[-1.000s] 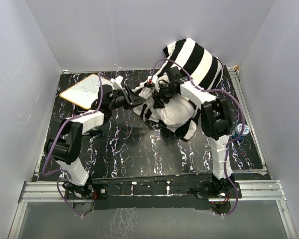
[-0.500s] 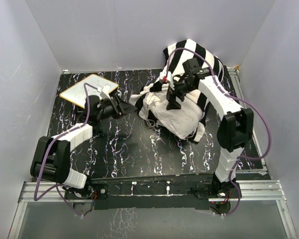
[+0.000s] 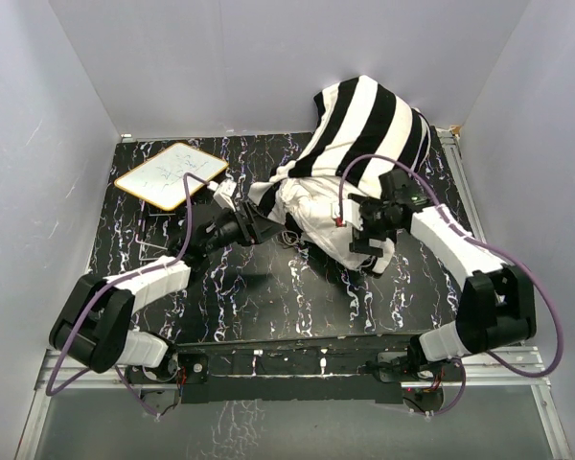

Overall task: Put the pillow into the pillowcase
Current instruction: Stuff the pillow into the pillowcase.

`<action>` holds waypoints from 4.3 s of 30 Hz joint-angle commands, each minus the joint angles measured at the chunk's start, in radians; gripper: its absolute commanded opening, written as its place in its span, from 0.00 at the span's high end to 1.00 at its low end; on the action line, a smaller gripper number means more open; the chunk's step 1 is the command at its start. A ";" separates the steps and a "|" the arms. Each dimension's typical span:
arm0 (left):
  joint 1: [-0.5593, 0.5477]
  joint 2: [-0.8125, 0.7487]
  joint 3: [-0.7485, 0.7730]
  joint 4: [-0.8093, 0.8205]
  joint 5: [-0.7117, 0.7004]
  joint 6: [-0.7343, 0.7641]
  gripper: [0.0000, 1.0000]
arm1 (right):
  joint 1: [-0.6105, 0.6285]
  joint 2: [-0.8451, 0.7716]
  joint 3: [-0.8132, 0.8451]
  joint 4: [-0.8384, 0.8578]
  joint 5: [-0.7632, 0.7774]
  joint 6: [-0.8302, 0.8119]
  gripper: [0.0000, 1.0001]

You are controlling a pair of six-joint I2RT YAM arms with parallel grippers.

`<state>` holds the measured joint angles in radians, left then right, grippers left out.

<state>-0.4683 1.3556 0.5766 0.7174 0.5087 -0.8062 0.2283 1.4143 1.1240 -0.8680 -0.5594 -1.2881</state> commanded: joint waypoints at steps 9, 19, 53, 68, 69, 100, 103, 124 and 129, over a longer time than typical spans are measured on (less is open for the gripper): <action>-0.128 0.066 -0.187 0.379 -0.198 0.011 0.31 | 0.023 0.262 0.190 0.746 0.198 0.558 0.91; -0.281 0.391 -0.065 0.714 -0.340 0.293 0.31 | 0.083 0.531 0.571 0.585 0.145 0.765 0.92; -0.462 0.719 0.429 0.171 -0.989 0.382 1.00 | 0.115 0.650 0.573 0.521 0.394 0.697 0.92; -0.492 -0.050 0.147 -0.015 -0.863 0.722 1.00 | 0.099 0.693 0.348 0.596 0.710 0.399 0.92; -0.490 -0.081 0.131 -0.018 -0.883 0.734 1.00 | 0.100 0.681 0.336 0.562 0.680 0.372 0.92; -0.214 0.554 0.135 0.119 -0.506 -0.539 0.23 | 0.128 0.447 0.598 -0.017 0.070 0.439 0.41; -0.221 0.651 0.166 0.158 -0.574 -0.594 0.31 | 0.138 0.412 0.597 -0.019 0.042 0.444 0.37; -0.251 0.673 0.156 0.481 -0.621 -0.216 1.00 | 0.197 0.302 0.343 0.319 0.094 0.386 0.01; -0.251 0.516 0.094 0.518 -0.581 -0.145 1.00 | 0.290 0.297 0.167 0.686 0.336 0.418 0.01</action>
<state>-0.7155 2.0304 0.7074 1.1954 -0.0967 -1.0885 0.4454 1.7382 1.3720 -0.5457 -0.4061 -0.8738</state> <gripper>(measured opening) 0.018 0.993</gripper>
